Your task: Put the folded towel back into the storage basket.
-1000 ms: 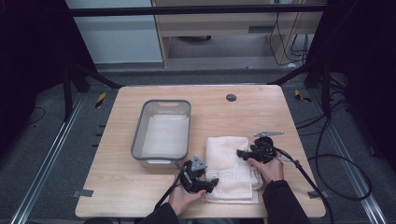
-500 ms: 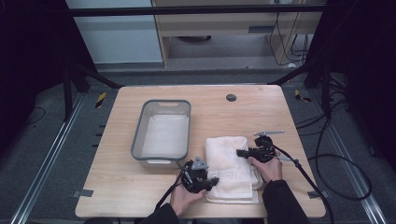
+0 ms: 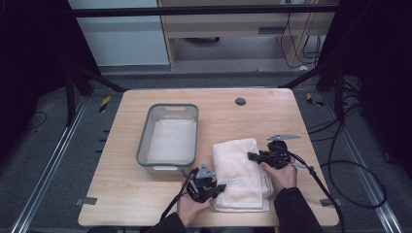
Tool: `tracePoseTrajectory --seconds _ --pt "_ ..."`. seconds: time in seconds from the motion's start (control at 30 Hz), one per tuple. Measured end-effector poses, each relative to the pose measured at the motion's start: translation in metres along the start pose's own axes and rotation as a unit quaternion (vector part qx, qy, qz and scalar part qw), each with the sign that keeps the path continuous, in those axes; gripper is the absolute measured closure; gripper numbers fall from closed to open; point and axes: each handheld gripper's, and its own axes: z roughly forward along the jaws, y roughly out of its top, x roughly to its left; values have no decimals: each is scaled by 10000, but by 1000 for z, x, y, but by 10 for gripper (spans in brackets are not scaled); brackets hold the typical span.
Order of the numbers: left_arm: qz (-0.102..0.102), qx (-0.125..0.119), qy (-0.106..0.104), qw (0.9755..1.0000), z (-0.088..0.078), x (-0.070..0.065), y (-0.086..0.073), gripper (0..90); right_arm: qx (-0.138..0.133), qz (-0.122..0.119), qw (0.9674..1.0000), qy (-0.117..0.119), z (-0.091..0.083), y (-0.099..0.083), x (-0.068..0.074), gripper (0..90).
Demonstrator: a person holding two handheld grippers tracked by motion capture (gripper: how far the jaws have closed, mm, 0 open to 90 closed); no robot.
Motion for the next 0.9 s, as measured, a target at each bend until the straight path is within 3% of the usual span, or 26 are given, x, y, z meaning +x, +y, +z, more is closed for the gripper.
tracePoseTrajectory --seconds 0.47,0.9 --pt "150 -461 -91 9988 -27 -7 16 773 -559 -227 9982 19 -35 13 17 673" --pt "262 -798 -1 9965 -49 -5 29 773 -978 -366 9945 -10 -51 28 34 673"
